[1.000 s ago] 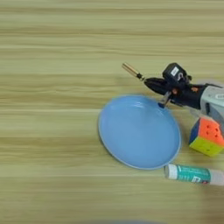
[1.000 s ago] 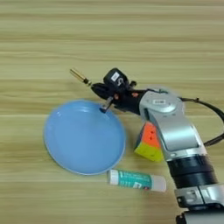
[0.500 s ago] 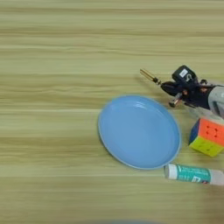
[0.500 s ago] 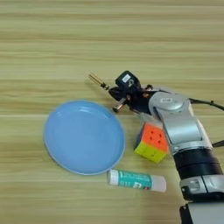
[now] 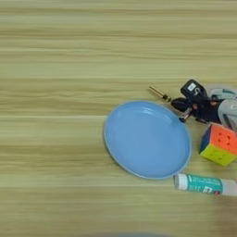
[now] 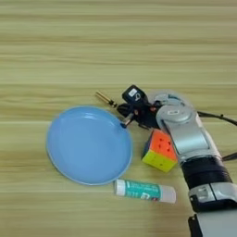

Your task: Move the objects on the table

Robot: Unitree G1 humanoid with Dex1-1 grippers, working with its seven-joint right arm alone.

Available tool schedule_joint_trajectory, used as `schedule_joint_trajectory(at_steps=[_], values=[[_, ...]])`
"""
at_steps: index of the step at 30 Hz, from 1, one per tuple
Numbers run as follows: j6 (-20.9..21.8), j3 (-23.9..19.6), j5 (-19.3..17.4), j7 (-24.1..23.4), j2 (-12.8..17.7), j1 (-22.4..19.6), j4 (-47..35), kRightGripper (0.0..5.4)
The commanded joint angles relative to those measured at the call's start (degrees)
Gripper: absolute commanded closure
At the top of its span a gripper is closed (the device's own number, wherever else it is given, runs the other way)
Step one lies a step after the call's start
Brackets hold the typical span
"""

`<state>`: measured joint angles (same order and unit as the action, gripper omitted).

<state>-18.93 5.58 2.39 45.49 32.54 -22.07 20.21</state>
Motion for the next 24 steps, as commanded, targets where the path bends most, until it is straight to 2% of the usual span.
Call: schedule_joint_trajectory(at_steps=[1, 24], values=[[1.63, -0.77, 0.37, -0.87, 1.63, -3.82, -0.95, 5.31], [2.56, 0.48, 1.48, 0.58, 2.14, -3.94, 1.78, 5.31]])
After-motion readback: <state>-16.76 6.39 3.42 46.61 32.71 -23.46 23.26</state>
